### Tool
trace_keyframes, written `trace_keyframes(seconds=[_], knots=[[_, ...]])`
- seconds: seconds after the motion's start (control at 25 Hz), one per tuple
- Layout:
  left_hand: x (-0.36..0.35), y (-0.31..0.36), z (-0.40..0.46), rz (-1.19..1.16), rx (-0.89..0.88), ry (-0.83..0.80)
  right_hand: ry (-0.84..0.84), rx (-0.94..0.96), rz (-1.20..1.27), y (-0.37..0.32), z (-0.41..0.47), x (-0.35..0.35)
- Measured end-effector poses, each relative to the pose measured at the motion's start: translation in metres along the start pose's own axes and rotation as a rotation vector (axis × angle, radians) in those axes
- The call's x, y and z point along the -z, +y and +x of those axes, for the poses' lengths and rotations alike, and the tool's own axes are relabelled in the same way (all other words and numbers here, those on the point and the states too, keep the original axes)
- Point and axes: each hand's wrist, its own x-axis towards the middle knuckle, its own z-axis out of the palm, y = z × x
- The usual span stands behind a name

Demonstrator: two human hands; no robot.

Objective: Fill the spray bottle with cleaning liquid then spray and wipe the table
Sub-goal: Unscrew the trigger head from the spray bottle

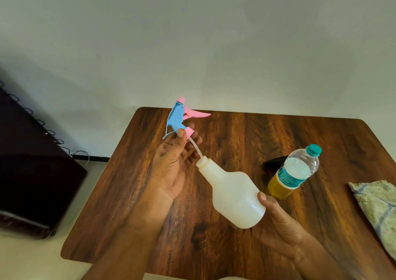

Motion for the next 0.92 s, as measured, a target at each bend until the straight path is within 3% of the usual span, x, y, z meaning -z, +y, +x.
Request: trace_keyframes(seconds=[0.52,0.92], knots=[[0.038,0.039,0.061,0.018,-0.055,0.231,0.064,-0.025,0.020,0.000,0.002,0.036],[0.077,0.025,0.102,-0.041,0.154,0.311,0.154,0.036,-0.041,0.003,0.008,0.044]])
